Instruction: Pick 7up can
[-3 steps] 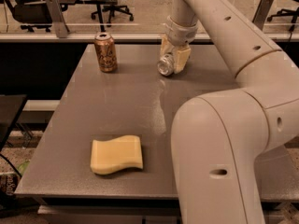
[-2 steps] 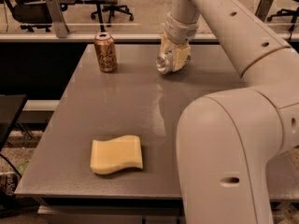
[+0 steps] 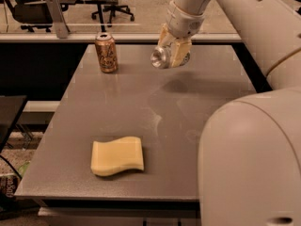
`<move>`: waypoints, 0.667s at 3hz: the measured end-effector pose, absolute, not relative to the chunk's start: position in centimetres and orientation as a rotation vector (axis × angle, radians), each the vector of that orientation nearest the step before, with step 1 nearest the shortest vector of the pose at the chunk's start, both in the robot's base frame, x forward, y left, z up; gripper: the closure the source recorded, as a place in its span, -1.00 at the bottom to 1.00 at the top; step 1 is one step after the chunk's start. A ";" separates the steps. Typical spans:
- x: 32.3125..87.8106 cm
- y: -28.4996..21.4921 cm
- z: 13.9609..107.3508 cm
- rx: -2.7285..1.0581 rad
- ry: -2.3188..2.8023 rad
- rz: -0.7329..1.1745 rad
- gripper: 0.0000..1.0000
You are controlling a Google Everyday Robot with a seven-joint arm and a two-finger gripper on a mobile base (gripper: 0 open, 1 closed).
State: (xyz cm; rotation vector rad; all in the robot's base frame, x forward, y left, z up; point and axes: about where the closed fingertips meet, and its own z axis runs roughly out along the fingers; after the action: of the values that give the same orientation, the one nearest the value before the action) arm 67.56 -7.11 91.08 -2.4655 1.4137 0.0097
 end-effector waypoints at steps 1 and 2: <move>65.5 -6.0 93.2 -2.439 1.394 0.061 1.00; 64.3 -5.3 94.0 -2.398 1.402 0.122 1.00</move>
Offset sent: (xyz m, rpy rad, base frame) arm -0.0697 0.0136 0.0416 0.1152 0.1448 -0.0081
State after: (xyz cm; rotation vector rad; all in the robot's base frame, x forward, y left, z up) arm 64.28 -5.26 94.01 -2.3981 1.4020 0.1222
